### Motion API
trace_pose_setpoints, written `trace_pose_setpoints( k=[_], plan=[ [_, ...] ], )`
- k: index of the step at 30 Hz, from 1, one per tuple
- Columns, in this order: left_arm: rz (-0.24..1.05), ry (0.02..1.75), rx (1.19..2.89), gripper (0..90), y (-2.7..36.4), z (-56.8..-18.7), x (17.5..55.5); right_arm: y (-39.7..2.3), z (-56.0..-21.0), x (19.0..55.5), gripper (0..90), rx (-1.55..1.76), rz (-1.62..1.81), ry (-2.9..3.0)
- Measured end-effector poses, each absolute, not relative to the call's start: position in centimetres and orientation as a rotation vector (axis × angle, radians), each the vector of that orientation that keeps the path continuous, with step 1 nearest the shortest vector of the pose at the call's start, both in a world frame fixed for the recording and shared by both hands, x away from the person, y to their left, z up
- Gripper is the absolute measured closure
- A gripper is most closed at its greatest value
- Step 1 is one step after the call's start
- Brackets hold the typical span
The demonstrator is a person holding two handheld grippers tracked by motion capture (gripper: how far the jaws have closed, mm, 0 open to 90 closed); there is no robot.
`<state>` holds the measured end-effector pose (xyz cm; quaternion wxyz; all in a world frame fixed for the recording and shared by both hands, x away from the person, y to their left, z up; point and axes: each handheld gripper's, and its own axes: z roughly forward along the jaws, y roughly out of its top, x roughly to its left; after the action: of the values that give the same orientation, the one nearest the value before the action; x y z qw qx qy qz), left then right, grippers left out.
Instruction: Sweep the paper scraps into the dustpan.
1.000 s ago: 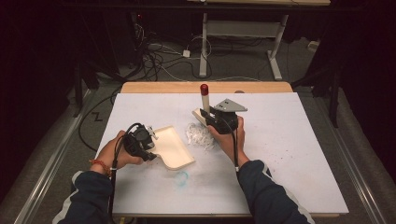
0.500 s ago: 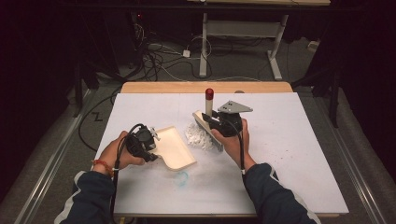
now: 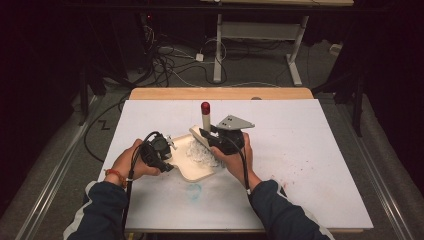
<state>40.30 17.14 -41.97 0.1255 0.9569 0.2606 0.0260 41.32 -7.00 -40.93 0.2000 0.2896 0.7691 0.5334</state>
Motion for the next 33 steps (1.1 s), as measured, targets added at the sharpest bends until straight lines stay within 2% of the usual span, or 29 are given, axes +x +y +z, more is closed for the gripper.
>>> trace_pose_setpoints(
  k=[16,26,33],
  plan=[
    [0.054,0.778,2.766,63.2,17.4,-42.4,40.2,-4.8,-39.7,39.0,71.4,0.682,1.496,2.213],
    [0.036,0.778,2.763,63.3,17.7,-42.7,40.2,-7.2,-36.8,40.5,71.4,0.701,1.517,2.142],
    [0.035,0.783,2.766,63.3,17.6,-42.8,40.3,-8.9,-37.5,42.6,71.4,0.817,1.457,2.103]
  ],
)
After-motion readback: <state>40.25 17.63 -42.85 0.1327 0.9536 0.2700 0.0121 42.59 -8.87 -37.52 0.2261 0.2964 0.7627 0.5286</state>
